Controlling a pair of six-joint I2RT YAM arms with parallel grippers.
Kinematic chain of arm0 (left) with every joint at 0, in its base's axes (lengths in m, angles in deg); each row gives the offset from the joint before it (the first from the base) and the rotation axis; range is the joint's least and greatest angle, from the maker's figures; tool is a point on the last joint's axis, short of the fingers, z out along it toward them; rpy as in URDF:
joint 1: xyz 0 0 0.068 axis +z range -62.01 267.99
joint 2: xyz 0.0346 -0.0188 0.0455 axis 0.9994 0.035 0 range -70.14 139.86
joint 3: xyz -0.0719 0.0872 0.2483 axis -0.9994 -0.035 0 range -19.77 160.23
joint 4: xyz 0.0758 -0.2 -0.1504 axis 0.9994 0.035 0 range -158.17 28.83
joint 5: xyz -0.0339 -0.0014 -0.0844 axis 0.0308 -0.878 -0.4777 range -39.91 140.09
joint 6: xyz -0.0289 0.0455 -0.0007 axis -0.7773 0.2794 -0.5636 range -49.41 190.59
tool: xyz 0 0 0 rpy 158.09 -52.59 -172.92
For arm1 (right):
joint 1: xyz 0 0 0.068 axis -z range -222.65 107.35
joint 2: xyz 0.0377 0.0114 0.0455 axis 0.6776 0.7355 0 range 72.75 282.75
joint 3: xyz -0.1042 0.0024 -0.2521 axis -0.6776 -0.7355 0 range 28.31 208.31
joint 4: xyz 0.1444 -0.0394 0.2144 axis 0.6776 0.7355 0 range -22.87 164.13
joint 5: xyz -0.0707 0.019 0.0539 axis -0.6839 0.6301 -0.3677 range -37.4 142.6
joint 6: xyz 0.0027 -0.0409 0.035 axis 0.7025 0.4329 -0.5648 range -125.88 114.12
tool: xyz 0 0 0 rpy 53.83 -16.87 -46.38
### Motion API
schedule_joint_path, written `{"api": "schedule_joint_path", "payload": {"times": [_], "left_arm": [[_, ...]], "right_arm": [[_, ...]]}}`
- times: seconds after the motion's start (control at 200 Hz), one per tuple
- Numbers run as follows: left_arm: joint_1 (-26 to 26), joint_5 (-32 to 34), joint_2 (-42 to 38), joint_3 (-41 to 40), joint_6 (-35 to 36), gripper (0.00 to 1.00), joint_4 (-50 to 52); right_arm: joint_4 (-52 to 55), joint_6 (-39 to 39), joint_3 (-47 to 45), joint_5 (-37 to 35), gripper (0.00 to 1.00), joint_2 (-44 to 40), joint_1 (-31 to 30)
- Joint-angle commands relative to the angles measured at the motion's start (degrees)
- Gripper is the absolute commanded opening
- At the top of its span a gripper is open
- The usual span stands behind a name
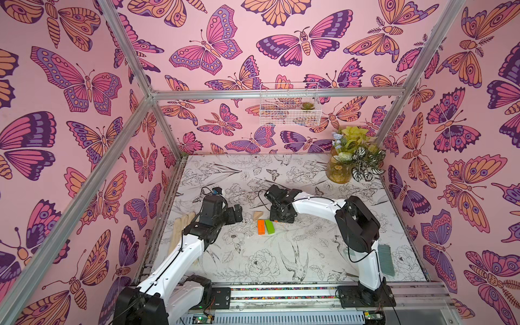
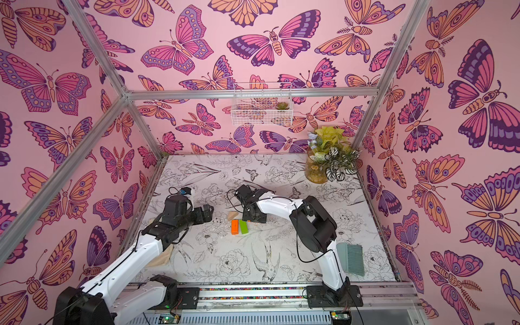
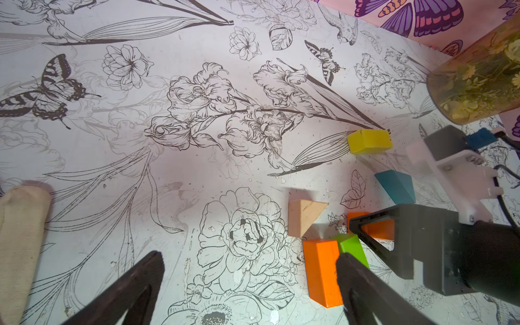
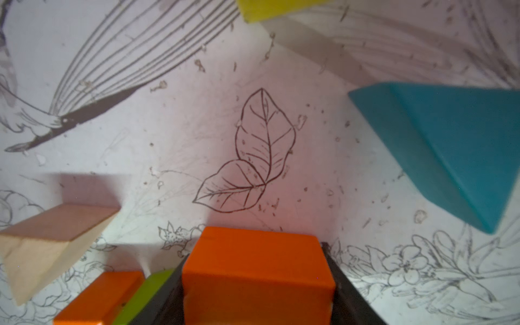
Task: Assemble a piece of candy with building blocks
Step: Pick up the building block from the center of the board.
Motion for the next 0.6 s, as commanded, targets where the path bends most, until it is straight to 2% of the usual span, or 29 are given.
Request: {"api": "schedule_joint_path", "payload": {"times": [0.0,0.075,0.145,0.24,0.325,0.426,0.596], "left_arm": [[-0.27,0.57,0.41,-0.92,1.10,0.98,0.94],[-0.27,0.66,0.48,-0.92,1.10,0.98,1.01],[-0.32,0.91,0.61,-0.76,1.10,0.98,1.02],[-0.34,1.26,0.70,-0.58,0.68,0.98,1.02],[-0.28,1.45,0.79,-0.57,0.06,0.98,1.02],[-0.30,1.36,0.71,-0.77,-0.37,0.98,0.95],[-0.27,1.80,-0.05,-1.27,-0.96,0.98,0.97]], "right_arm": [[0.64,0.51,0.88,-1.59,0.45,-0.93,0.28],[0.16,2.26,2.01,-2.13,0.36,-1.58,0.23],[0.17,4.64,3.96,-3.39,0.33,-2.20,0.40],[-2.35,9.17,6.27,-2.58,0.32,-2.90,1.48],[-4.78,11.52,8.00,2.11,0.32,-2.45,3.36],[-5.77,12.79,9.43,7.08,0.32,-0.38,4.93],[-5.24,14.02,9.32,9.15,0.32,1.91,5.92]]}}
